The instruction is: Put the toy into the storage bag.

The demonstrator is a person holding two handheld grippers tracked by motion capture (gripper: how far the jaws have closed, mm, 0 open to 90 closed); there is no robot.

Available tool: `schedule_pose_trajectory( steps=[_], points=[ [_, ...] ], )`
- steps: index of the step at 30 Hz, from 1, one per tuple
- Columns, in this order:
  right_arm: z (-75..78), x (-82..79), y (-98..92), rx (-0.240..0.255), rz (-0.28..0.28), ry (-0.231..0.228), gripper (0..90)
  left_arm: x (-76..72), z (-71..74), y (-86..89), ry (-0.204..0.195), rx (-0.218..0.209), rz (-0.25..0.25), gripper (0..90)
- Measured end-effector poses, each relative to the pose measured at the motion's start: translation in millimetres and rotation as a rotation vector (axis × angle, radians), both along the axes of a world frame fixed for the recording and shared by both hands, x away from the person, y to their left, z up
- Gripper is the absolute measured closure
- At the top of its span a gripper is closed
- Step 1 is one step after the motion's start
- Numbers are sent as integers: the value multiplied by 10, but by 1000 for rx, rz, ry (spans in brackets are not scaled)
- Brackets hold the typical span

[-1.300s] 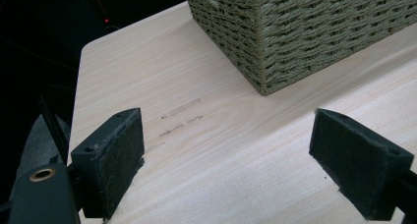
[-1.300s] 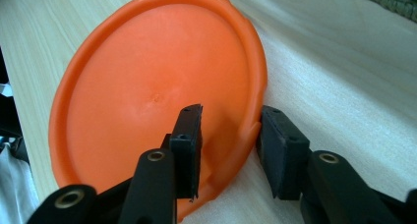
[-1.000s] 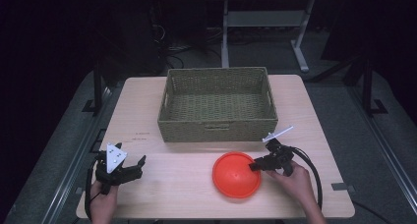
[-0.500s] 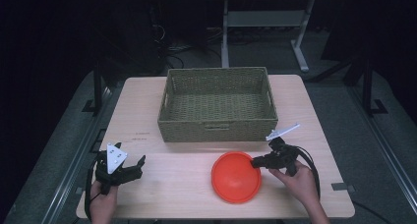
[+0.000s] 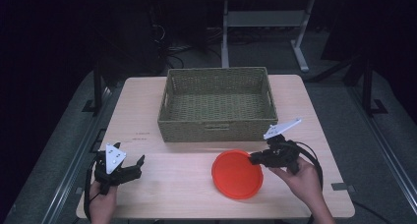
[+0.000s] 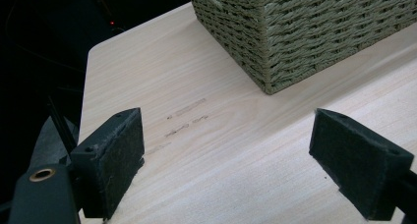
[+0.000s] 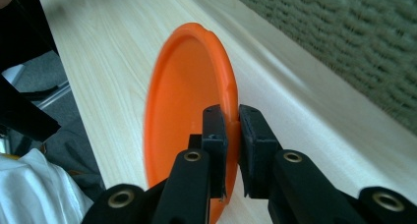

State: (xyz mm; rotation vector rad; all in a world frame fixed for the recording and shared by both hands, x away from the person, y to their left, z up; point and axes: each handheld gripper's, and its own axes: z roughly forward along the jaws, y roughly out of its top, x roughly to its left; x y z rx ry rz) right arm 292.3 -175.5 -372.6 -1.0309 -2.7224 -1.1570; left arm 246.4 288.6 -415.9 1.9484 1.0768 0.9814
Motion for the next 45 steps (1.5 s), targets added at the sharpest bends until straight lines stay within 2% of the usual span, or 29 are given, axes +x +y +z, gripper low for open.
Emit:
schedule_pose_trajectory(
  steps=[5, 16, 18, 20, 37, 45],
  points=[
    [135, -1, -14, 3, 4, -31, 821, -6, 2, 1, 0, 0, 3, 128],
    [484, 107, 24, -65, 8, -64, 821, -2, 0, 13, -2, 0, 3, 128],
    [570, 145, 29, -71, 9, -81, 821, -3, 1, 17, 1, -2, 5, 128],
    [615, 162, 31, -71, 9, -78, 821, -8, 4, 16, 5, -5, 9, 128],
    [858, 333, 73, -102, 13, -76, 820, -5, -1, 25, -1, -13, 10, 128],
    [997, 365, 79, -94, 13, -83, 820, -5, 0, 27, 0, -11, 10, 129]
  ],
)
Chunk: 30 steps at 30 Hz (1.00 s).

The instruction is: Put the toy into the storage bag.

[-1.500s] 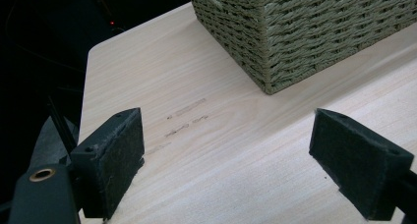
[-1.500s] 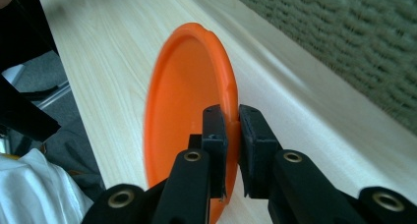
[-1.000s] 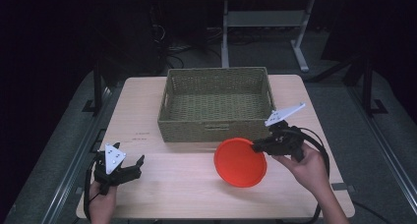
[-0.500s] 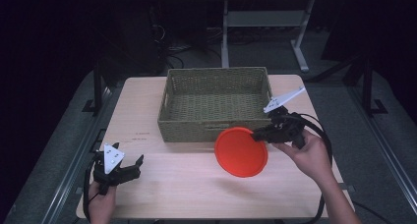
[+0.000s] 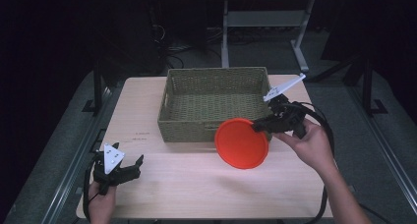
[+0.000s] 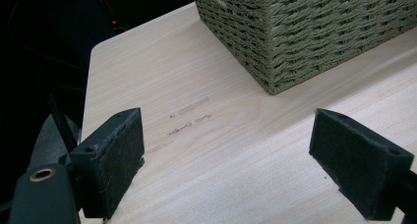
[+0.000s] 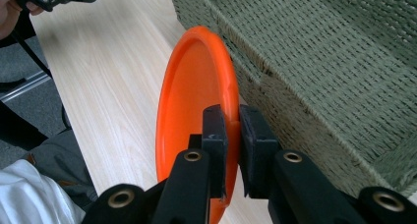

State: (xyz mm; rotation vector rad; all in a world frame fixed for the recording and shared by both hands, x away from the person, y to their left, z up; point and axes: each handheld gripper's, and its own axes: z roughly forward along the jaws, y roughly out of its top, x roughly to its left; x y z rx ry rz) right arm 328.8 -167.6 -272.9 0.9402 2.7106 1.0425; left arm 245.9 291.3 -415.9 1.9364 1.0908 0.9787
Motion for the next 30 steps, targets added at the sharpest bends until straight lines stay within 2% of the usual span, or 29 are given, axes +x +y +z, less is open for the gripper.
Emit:
schedule_pose_trajectory(
  steps=[17, 25, 30],
  points=[
    [226, 89, 60, -11, 0, -34, 820, 0, 2, -3, 4, 4, 1, 128],
    [306, 161, 106, -14, 0, -34, 820, 5, 0, 8, 3, 2, 4, 129],
    [335, 220, 120, 1, -4, -29, 820, 6, -2, 6, 2, 2, 4, 128]
  ],
)
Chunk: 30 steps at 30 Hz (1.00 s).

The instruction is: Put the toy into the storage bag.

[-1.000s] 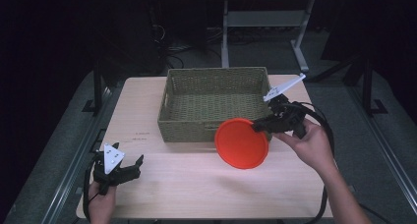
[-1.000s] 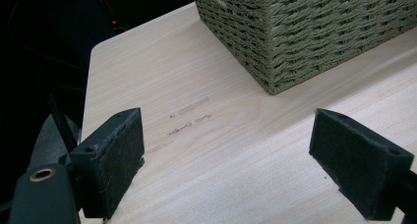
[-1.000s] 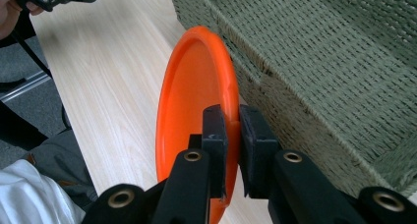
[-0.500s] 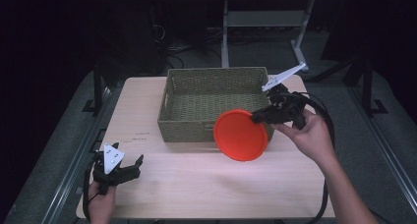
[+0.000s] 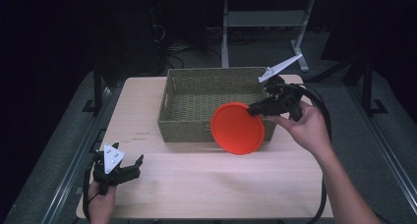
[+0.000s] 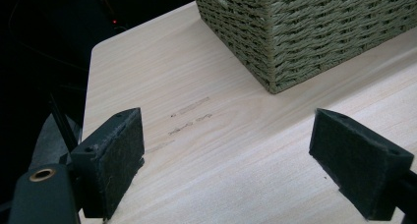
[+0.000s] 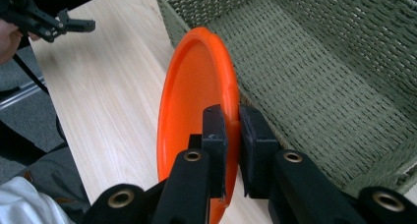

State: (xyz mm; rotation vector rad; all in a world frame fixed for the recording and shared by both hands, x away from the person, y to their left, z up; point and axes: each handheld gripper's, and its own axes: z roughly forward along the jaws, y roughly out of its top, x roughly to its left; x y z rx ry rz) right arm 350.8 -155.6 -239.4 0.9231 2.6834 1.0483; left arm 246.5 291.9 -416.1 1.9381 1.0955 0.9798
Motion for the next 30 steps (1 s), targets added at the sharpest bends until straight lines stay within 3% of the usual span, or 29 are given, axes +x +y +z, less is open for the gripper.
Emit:
schedule_pose_trajectory(
  steps=[16, 30],
  points=[
    [238, 200, -19, 52, -32, -11, 820, -5, 4, 1, -1, -1, 1, 128],
    [303, 464, 6, 11, -77, -11, 819, -2, 1, 7, 0, -13, 3, 128]
  ],
)
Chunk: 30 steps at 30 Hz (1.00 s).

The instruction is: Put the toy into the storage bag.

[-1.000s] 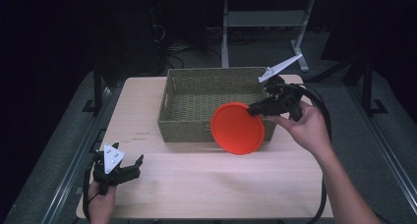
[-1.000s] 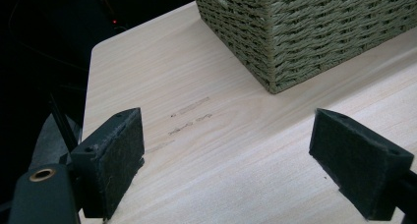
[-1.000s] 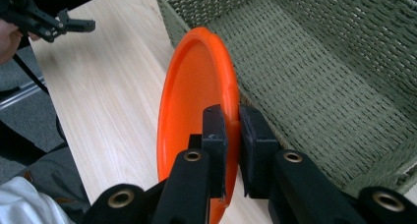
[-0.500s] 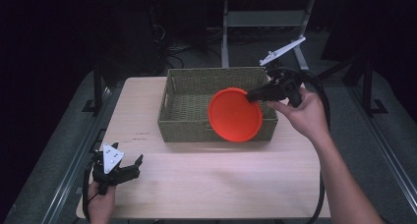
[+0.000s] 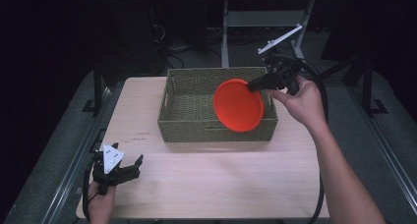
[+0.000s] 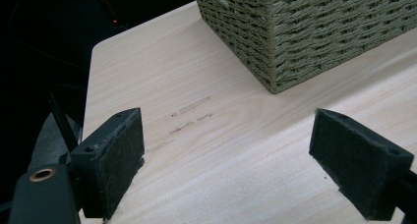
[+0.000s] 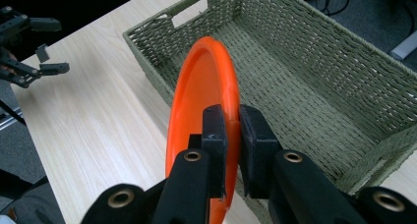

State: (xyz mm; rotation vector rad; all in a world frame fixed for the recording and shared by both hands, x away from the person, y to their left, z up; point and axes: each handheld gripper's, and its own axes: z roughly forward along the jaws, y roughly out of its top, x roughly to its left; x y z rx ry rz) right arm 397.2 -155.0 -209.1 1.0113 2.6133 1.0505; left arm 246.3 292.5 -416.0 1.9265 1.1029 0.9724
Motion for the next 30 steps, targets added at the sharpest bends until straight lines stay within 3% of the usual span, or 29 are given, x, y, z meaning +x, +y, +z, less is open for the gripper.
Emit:
schedule_pose_trajectory(
  steps=[11, 30],
  points=[
    [27, 193, 100, -29, -25, 8, 820, -6, 6, 0, -1, 7, -3, 129],
    [-67, 540, 135, -15, -104, 50, 820, -9, 1, -19, -10, 2, -8, 128]
  ],
)
